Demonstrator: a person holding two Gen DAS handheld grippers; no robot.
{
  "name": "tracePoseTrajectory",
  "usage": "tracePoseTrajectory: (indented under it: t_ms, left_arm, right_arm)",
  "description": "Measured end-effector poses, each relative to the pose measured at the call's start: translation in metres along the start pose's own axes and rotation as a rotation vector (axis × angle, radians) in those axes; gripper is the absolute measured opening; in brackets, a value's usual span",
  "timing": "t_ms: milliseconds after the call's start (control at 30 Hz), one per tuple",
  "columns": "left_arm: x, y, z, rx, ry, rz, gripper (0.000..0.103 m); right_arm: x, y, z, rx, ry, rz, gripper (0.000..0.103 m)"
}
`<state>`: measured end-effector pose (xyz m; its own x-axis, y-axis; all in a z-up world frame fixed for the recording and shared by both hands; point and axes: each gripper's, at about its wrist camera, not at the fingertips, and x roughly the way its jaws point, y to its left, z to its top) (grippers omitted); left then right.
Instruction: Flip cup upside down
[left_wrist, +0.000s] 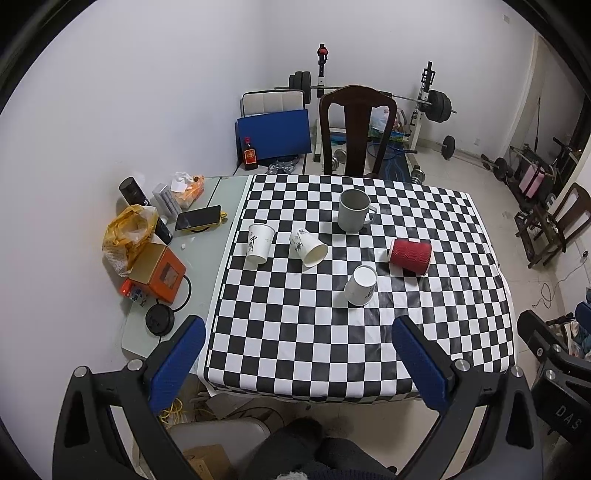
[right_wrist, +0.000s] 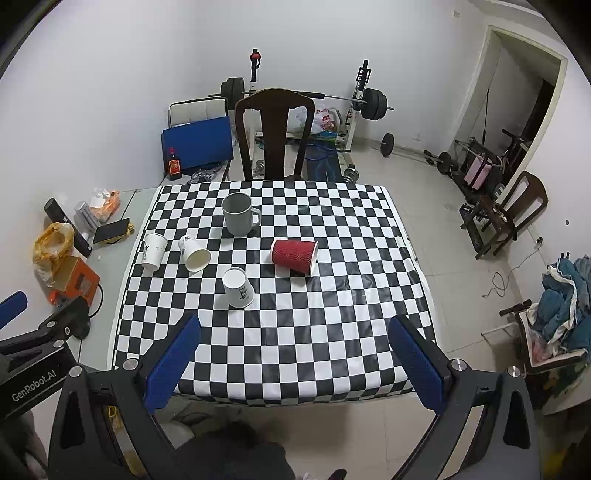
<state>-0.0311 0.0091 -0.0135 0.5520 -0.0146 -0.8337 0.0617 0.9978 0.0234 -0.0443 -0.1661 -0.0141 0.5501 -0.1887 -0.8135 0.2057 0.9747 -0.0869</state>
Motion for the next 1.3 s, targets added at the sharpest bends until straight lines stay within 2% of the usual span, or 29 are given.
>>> tracePoseTrajectory:
  t_ms: [667,1300]
  left_arm:
    - [0.001,-0.003,0.000,-0.001,-0.003,0.004,0.103]
    - [0.001,0.001,-0.006,-0.004,0.040,0.004,0.103]
  right_arm:
    - [-0.008,-0.002,-0.005,-0.003,0.006,0.005,0.102]
    - [-0.017,-0.001,-0.016,-0.003,0.030,-0.003,0.102]
